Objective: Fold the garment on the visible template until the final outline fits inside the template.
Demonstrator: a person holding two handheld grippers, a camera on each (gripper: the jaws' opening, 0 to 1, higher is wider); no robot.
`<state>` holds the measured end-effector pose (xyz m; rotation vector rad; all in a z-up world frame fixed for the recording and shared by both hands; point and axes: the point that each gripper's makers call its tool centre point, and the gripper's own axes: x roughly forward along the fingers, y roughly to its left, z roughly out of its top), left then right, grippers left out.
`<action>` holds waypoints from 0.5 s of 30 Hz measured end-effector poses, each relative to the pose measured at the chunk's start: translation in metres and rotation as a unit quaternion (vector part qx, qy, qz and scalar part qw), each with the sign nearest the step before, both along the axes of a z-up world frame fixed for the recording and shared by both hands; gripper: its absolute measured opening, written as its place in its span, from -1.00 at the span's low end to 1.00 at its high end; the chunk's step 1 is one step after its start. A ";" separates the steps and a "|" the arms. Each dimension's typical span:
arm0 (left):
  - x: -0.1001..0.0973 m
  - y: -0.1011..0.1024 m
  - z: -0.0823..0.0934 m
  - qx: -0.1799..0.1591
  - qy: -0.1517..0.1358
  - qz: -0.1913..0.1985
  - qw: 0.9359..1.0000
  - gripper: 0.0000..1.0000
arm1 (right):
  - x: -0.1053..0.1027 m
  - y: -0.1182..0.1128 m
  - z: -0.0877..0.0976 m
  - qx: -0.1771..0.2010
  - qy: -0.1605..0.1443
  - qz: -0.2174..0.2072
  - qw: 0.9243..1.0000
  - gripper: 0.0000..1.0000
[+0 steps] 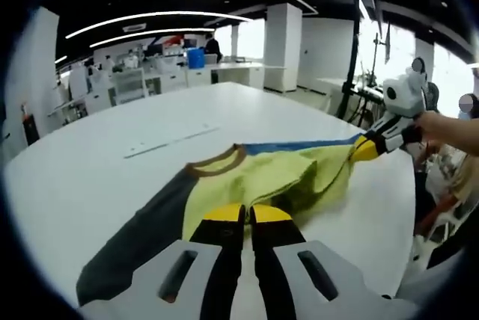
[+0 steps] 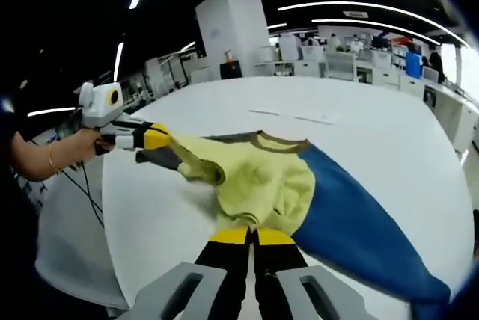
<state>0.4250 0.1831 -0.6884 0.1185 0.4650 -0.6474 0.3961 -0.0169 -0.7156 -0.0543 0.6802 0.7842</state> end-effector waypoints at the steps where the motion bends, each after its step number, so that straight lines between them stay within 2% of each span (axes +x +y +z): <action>1: -0.002 0.003 0.004 0.002 -0.003 0.002 1.000 -0.99 | -0.002 0.000 0.003 0.001 0.003 0.003 1.000 -1.00; 5: -0.009 0.012 0.016 0.003 -0.014 0.005 1.000 -0.99 | -0.008 -0.001 0.011 0.002 0.005 0.012 1.000 -1.00; 15: -0.030 0.030 0.030 -0.004 -0.011 0.016 1.000 -0.99 | -0.027 -0.003 0.022 -0.018 0.006 0.032 0.999 -1.00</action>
